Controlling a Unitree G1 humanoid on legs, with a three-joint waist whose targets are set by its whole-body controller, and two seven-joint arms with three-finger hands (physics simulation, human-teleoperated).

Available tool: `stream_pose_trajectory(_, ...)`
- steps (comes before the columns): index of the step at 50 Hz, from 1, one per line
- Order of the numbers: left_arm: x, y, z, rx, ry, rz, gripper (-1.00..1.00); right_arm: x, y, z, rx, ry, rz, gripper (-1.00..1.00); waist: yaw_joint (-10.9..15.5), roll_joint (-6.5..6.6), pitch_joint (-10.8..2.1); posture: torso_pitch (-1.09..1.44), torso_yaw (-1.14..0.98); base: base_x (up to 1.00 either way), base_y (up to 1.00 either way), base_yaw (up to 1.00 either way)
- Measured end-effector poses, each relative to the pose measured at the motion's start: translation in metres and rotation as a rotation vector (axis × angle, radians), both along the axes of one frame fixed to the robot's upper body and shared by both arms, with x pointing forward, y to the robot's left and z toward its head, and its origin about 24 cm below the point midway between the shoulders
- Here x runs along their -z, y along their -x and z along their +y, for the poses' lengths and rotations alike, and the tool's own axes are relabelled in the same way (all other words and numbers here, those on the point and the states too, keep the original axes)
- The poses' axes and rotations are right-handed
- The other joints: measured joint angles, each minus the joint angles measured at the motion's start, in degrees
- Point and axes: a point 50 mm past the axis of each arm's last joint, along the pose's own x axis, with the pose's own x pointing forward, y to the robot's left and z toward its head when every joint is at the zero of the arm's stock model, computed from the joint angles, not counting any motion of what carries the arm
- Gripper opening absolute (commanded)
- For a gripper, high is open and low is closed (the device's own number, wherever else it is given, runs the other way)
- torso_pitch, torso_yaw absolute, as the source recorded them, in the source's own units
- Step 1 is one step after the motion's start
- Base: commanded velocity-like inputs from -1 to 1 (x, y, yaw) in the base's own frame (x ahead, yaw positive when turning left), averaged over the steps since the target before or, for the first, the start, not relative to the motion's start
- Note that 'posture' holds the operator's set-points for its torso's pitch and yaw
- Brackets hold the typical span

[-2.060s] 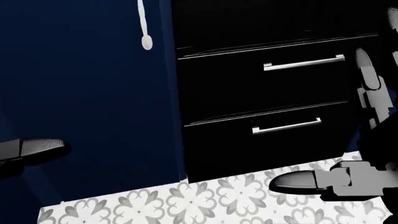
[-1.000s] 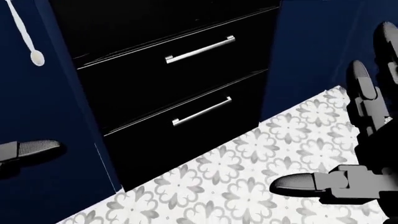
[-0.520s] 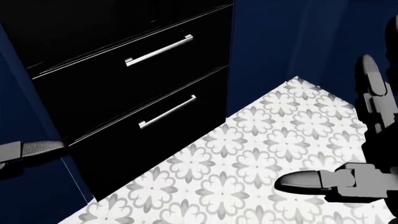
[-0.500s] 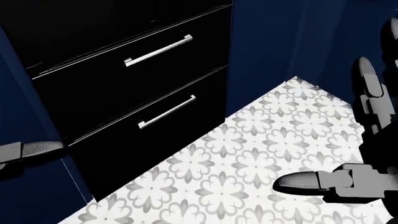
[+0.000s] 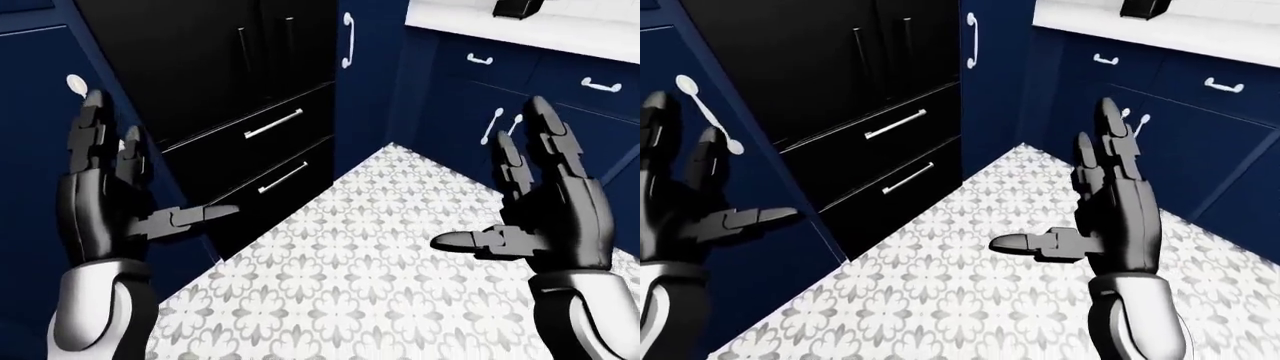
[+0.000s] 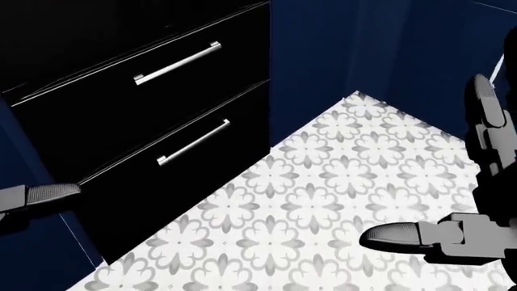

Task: Navigate to the stove.

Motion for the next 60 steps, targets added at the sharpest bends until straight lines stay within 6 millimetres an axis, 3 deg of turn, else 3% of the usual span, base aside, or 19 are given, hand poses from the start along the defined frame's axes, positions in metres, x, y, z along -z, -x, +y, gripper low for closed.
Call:
stream_pose_trajectory(4,0.003,-0.001,0.002,-0.019,0.003,0.024,1.00,0.002,-0.002,0.000,-0.011,0.002,0.021,1.00,-0.3,-0.94,-0.47,0.00,0.00,0.00,0.00,-0.19)
stream_pose_trajectory(9,-0.002,0.001,0.000,-0.008,-0.005,-0.004,1.00,-0.004,0.001,0.000,-0.006,0.008,-0.017,1.00,-0.3,-4.17,-0.38,0.00,0.00,0.00,0.00,-0.26)
stream_pose_trajectory(11,-0.002,0.001,0.000,-0.006,-0.007,-0.009,1.00,-0.004,0.001,0.000,-0.006,0.008,-0.021,1.00,-0.3,-6.27,-0.82,0.00,0.00,0.00,0.00,-0.26)
stream_pose_trajectory(17,0.003,-0.003,-0.004,0.030,0.005,0.025,1.00,0.003,-0.001,-0.006,0.037,0.003,0.024,1.00,-1.3,-4.47,-0.59,0.00,0.00,0.00,0.00,-0.26)
stream_pose_trajectory(22,-0.002,0.001,-0.003,0.015,-0.002,-0.009,1.00,-0.001,0.001,-0.004,0.024,0.010,-0.001,1.00,-0.8,-1.13,0.33,0.00,0.00,0.00,0.00,-0.26)
stream_pose_trajectory(24,-0.002,0.002,-0.004,0.015,-0.003,-0.014,1.00,-0.001,0.001,-0.004,0.023,0.011,-0.006,1.00,-0.8,1.10,-0.08,0.00,0.00,0.00,0.00,-0.25)
stream_pose_trajectory(27,0.003,0.000,0.001,-0.007,0.003,0.013,1.00,0.003,0.000,0.000,0.000,-0.001,0.017,1.00,0.0,0.44,0.15,0.00,0.00,0.00,0.00,-0.26)
stream_pose_trajectory(30,0.005,-0.001,0.002,-0.017,0.003,0.027,1.00,0.004,-0.001,-0.001,-0.002,-0.001,0.029,1.00,-0.4,-0.58,-0.44,0.00,0.00,0.00,0.00,-0.26)
stream_pose_trajectory(35,0.000,0.000,-0.001,-0.006,-0.006,0.001,1.00,-0.001,0.001,0.000,0.001,0.006,-0.010,1.00,-0.3,-4.18,-0.45,0.00,0.00,0.00,0.00,-0.26)
stream_pose_trajectory(37,-0.001,0.000,-0.001,-0.003,-0.008,-0.006,1.00,-0.002,0.001,0.000,-0.001,0.007,-0.015,1.00,-0.4,-6.36,-0.94,0.00,0.00,0.00,0.00,-0.26)
stream_pose_trajectory(43,0.004,-0.003,-0.006,0.033,0.003,0.026,1.00,0.005,-0.001,-0.007,0.045,-0.001,0.031,1.00,-1.3,-4.45,-0.65,0.00,0.00,0.00,0.00,-0.27)
stream_pose_trajectory(48,0.000,0.000,-0.004,0.019,-0.004,-0.007,1.00,0.002,0.000,-0.004,0.030,0.006,0.010,1.00,-0.9,-0.88,0.32,0.00,0.00,0.00,0.00,-0.26)
stream_pose_trajectory(50,0.000,-0.001,-0.004,0.018,-0.005,-0.009,1.00,0.001,0.000,-0.004,0.026,0.007,0.002,1.00,-0.8,1.42,-0.15,0.00,0.00,0.00,0.00,-0.27)
stream_pose_trajectory(55,0.005,-0.001,0.001,-0.015,0.001,0.026,1.00,0.007,-0.003,-0.002,0.003,-0.009,0.040,1.00,-0.4,0.27,-0.40,0.00,0.00,0.00,0.00,-0.29)
stream_pose_trajectory(60,0.003,0.000,0.000,-0.008,-0.003,0.006,1.00,0.002,0.000,-0.002,0.010,-0.002,0.003,1.00,-0.4,-3.40,-0.44,0.00,0.00,0.00,0.00,-0.29)
